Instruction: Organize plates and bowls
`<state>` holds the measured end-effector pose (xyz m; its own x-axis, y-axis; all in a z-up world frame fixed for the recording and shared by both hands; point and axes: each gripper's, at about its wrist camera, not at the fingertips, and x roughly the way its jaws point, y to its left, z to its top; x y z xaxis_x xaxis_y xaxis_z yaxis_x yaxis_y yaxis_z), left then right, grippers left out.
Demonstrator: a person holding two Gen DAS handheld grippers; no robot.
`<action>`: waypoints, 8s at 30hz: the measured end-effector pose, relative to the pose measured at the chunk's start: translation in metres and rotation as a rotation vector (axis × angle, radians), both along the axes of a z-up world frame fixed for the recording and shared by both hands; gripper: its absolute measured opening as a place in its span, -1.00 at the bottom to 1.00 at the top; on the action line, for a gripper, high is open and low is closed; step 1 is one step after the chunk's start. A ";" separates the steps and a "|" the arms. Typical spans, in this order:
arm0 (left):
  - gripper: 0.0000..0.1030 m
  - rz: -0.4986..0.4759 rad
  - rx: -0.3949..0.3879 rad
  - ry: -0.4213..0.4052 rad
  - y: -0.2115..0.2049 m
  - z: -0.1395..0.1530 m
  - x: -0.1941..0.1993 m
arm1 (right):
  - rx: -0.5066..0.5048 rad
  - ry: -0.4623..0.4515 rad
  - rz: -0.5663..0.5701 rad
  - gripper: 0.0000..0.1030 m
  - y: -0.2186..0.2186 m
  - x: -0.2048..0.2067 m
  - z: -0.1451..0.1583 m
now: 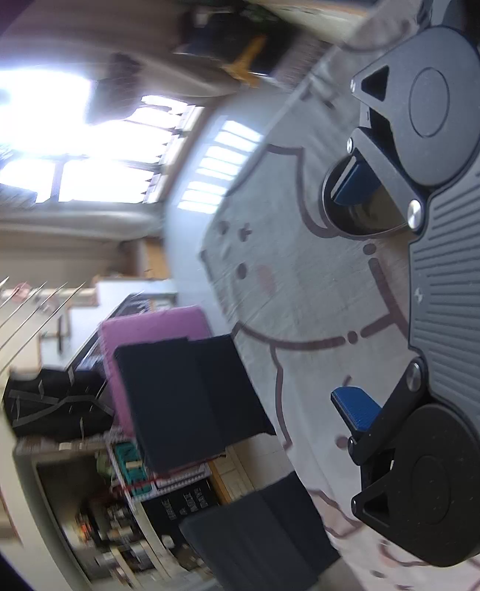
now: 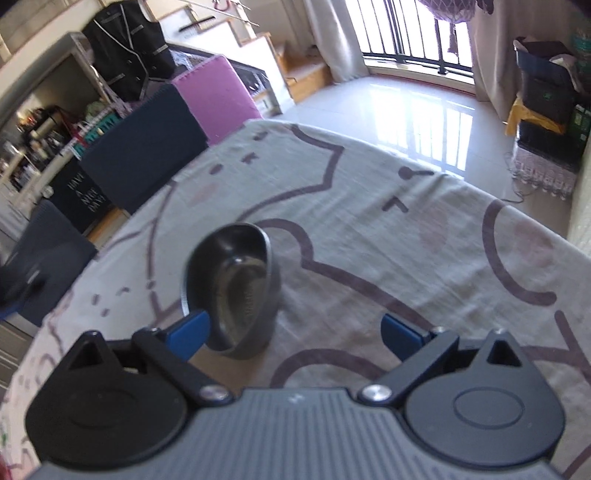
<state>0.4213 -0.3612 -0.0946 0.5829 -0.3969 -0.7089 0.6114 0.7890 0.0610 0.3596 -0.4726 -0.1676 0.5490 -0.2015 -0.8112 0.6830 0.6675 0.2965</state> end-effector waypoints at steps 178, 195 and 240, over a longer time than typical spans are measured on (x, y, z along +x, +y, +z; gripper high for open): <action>-0.37 0.532 0.042 0.330 0.491 -0.019 -0.168 | 0.143 0.064 1.037 -0.48 0.389 -0.022 0.045; -0.64 0.491 0.058 0.393 0.484 -0.035 -0.159 | 0.165 0.102 1.054 -0.82 0.392 -0.024 0.030; -0.93 0.560 -0.184 0.401 0.507 -0.029 -0.152 | 0.110 0.075 0.910 -0.88 0.408 -0.024 0.038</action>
